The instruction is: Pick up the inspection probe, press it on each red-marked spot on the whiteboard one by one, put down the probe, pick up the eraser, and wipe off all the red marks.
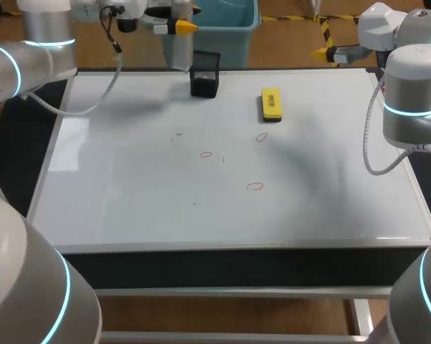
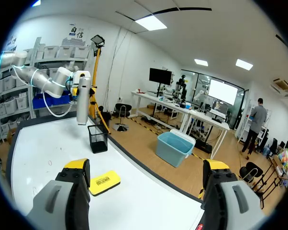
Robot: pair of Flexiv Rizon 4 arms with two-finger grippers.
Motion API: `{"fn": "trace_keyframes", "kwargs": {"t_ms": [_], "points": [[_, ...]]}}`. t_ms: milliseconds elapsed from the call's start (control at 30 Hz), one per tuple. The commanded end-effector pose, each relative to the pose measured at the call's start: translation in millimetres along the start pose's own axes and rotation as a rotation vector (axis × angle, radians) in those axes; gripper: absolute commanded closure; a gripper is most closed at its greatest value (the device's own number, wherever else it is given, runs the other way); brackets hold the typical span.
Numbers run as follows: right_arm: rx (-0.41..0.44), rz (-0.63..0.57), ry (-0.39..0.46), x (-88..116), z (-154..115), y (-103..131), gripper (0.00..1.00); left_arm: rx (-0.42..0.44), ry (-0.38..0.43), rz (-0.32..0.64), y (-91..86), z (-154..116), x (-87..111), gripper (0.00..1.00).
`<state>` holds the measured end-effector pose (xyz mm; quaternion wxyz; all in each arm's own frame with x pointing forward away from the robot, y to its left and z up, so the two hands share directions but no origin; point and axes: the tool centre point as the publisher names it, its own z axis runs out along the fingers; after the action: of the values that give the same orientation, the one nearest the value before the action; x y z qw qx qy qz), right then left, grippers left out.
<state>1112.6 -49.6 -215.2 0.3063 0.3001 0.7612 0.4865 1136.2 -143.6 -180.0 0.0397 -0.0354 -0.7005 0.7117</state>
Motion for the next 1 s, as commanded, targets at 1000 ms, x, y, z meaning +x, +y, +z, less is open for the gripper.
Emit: {"fn": "trace_keyframes", "kwargs": {"t_ms": [1000], "points": [[-0.001,0.0,0.0,0,0,0,0.0,-0.043,-0.82,-0.045,31.0,-49,58.3,1.0]]}}
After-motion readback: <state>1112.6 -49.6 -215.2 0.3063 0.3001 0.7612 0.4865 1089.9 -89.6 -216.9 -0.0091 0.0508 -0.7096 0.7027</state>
